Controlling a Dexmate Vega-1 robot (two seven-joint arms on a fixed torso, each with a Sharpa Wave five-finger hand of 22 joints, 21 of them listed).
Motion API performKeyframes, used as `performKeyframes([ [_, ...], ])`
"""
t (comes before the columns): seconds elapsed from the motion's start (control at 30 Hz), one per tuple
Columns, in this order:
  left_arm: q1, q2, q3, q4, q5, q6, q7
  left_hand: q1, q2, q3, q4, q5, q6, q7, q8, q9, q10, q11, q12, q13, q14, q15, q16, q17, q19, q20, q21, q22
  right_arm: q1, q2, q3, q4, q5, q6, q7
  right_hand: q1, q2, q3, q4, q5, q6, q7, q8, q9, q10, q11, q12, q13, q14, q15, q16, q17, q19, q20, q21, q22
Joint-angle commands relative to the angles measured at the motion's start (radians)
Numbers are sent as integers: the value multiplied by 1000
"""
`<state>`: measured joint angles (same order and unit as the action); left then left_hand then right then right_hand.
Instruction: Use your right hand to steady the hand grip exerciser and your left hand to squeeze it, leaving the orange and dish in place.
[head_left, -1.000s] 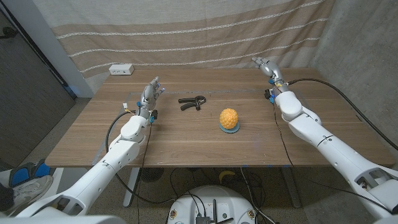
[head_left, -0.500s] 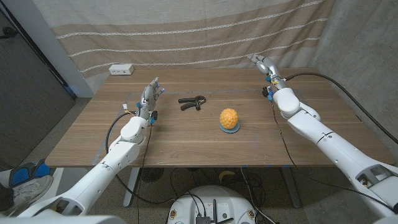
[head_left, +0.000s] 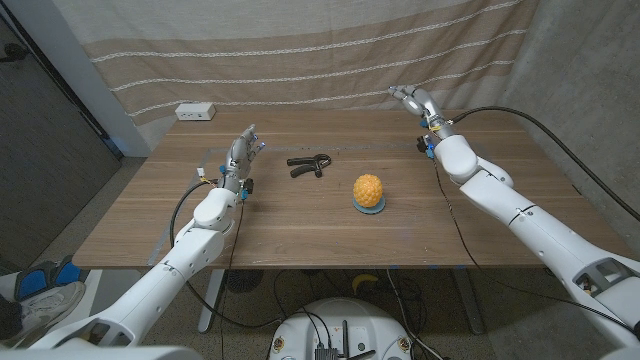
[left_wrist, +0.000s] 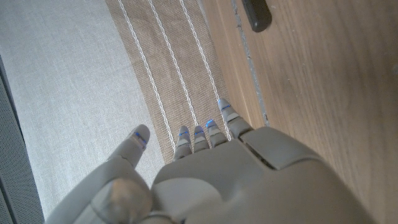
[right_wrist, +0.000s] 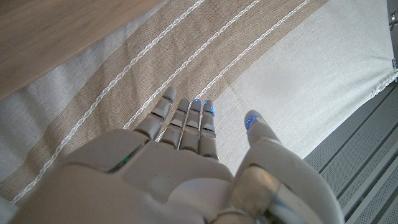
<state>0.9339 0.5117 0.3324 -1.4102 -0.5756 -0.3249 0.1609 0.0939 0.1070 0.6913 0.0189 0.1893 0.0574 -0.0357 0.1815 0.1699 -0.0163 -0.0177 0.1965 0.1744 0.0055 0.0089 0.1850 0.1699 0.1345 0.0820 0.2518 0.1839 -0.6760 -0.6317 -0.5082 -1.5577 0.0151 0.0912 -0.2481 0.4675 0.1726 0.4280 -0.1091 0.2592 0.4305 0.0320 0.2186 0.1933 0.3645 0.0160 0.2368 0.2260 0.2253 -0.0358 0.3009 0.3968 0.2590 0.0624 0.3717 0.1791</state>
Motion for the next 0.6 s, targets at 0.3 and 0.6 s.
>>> performKeyframes([
  [0.3, 6, 3, 2, -14, 3, 5, 0, -13, 10, 0, -7, -3, 10, 5, 3, 4, 4, -6, 4, 5, 9, 0, -3, 2, 10, -1, 0, 4, 57, -33, -61, -86, -92, -179, 82, -5, 6, 9, 0, 5, 11, -4, 0, 2, 3, -8, 0, 6, 10, -11, 6, 6, 9, -1, 0, 6],
  [0.6, 0, 2, 7, -7, 4, 10, -5, -15, 10, 0, -9, -3, 11, 6, 2, 4, 4, -5, 3, 5, 9, -1, -3, 3, 10, -1, -1, 4, 84, -36, -91, -96, -128, -222, 107, -6, 6, 9, 0, 7, 11, -7, -1, 2, 1, -10, -1, 7, 8, -17, 8, 10, 10, -1, -1, 6],
])
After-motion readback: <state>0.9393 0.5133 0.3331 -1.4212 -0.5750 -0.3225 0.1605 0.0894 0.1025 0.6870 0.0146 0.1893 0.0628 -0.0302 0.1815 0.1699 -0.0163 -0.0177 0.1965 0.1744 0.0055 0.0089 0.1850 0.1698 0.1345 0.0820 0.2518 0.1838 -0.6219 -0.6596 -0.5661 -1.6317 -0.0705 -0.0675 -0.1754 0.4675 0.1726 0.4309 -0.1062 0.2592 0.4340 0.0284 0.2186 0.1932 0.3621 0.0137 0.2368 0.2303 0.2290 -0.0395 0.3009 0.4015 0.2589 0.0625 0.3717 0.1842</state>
